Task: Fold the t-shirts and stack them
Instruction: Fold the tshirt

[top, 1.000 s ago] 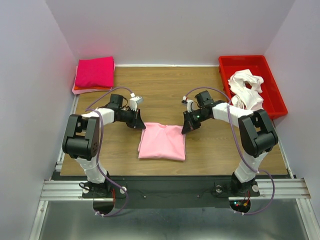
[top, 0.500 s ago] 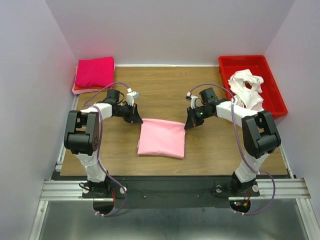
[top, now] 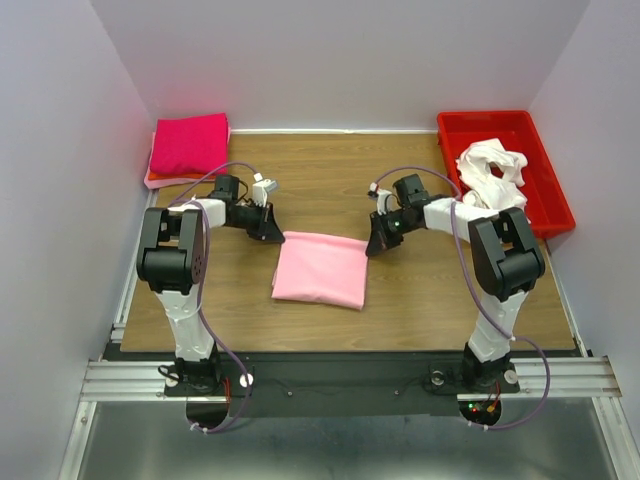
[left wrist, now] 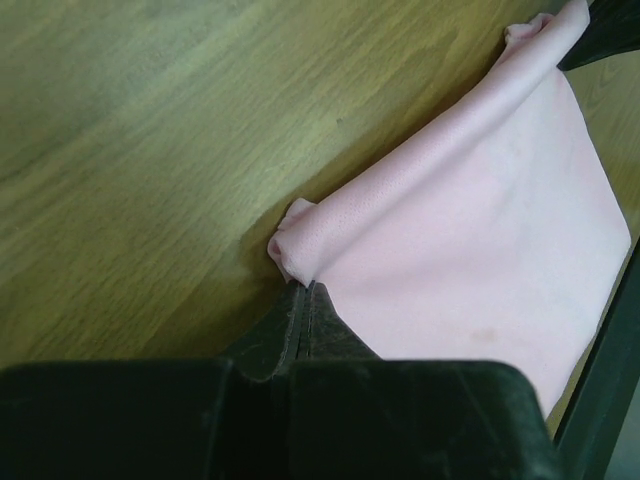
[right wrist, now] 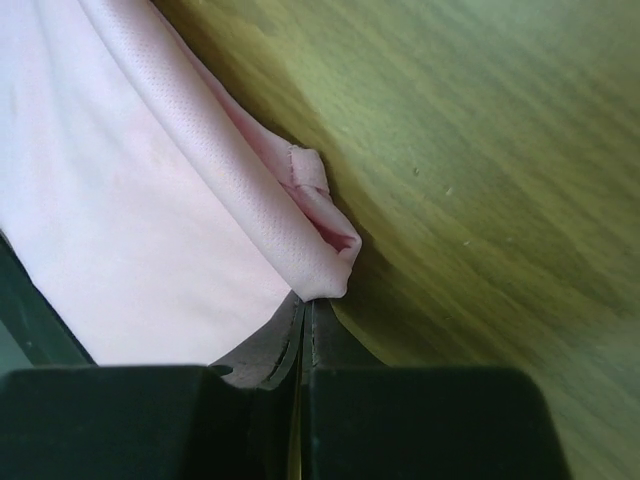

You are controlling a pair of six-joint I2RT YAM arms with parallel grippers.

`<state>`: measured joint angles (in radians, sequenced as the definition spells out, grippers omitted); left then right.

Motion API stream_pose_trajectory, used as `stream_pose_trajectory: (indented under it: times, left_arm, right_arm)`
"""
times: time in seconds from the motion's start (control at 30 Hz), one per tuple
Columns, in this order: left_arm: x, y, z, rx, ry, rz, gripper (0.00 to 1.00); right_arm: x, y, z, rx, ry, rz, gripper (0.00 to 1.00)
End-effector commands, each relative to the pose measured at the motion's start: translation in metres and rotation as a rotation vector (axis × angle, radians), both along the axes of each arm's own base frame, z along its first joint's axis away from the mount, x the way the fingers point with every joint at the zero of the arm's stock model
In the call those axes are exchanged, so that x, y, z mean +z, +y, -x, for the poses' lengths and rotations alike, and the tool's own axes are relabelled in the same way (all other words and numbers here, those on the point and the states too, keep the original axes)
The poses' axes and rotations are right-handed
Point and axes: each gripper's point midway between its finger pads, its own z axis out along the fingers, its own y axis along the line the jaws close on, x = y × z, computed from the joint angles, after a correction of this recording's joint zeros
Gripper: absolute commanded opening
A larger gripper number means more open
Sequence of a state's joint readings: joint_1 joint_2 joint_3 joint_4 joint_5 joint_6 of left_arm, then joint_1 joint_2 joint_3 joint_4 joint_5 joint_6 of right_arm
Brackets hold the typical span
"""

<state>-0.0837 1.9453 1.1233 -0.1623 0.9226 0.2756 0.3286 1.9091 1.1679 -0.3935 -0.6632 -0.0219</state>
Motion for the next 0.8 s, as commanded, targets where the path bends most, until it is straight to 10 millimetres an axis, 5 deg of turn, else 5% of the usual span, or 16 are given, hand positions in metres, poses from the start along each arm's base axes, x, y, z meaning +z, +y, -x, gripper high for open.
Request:
stream_pose_trajectory:
  times: [0.0, 0.03, 0.1, 0.27, 0.4, 0.5, 0.6, 0.77]
  left_arm:
    - [0.028, 0.005, -0.024, 0.006, -0.119, -0.017, 0.16]
    - [0.037, 0.006, -0.027, 0.018, -0.136, -0.016, 0.22]
    - [0.056, 0.014, -0.037, 0.050, -0.180, -0.002, 0.33]
    - [0.106, 0.020, -0.029, 0.050, -0.300, 0.044, 0.40]
    - [0.131, -0.003, -0.003, 0.033, -0.284, 0.192, 0.38]
    - [0.124, -0.029, 0.009, 0.008, -0.245, 0.278, 0.35]
    - [0.105, -0.049, 0.012, 0.000, -0.151, 0.322, 0.33]
    - [0.073, -0.063, -0.001, 0.033, -0.039, 0.344, 0.32]
  right_arm:
    - [0.025, 0.000, -0.044, -0.034, -0.147, 0.001, 0.01]
    - [0.027, -0.002, -0.050, -0.047, -0.152, 0.003, 0.01]
    - [0.036, -0.004, -0.061, -0.071, -0.160, -0.010, 0.22]
    - [0.072, -0.015, -0.056, -0.100, -0.212, -0.016, 0.76]
    - [0.117, -0.001, -0.045, -0.067, -0.253, -0.141, 0.75]
    - [0.133, 0.029, -0.034, -0.036, -0.136, -0.331, 0.56]
    - [0.114, 0.060, -0.020, 0.031, -0.020, -0.390, 0.41]
    - [0.069, 0.075, -0.021, 0.029, 0.064, -0.389, 0.37]
